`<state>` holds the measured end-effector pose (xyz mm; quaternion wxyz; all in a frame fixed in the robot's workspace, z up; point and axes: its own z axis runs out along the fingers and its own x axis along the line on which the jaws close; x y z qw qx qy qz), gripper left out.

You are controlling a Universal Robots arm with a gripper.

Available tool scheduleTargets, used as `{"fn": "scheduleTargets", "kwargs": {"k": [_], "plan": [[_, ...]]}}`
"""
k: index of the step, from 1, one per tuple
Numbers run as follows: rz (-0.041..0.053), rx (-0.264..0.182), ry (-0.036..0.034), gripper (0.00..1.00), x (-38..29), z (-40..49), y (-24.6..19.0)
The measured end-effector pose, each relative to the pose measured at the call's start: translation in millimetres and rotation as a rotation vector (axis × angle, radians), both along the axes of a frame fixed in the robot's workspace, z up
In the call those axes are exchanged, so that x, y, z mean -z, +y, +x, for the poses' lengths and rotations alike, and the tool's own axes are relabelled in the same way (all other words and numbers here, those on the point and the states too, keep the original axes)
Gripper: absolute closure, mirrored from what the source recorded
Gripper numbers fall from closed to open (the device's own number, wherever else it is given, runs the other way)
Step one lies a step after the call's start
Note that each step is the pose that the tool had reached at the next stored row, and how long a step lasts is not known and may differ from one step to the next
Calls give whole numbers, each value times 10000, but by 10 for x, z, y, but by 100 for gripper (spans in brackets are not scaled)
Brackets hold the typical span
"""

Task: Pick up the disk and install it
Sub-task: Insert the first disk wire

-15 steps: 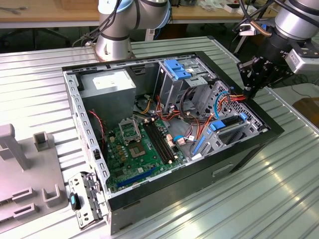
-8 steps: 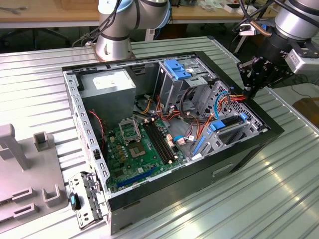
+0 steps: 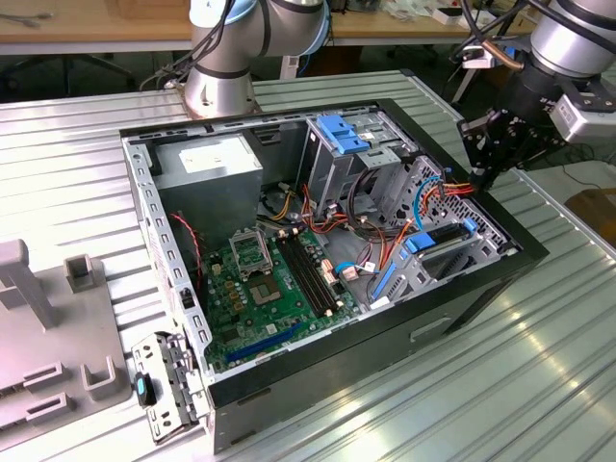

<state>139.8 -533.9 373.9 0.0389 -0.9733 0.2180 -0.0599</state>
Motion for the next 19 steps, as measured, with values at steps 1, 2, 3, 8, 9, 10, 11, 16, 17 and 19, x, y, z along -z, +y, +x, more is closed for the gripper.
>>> {"fn": "scheduleTargets", "kwargs": {"k": [1,2,3,8,9,10,11,16,17,19], "plan": [[3,12,0,83,0,-10,1],[4,24,0,83,0,-16,0],[5,77,1,83,1,-19,0],[3,435,0,83,2,-65,0],[4,461,0,83,2,-73,0],[4,524,0,83,4,-86,0],[3,589,0,83,4,-92,0],[4,1035,0,83,8,-107,1],[4,1148,0,83,9,-109,1],[4,1392,0,83,12,-113,1]]}}
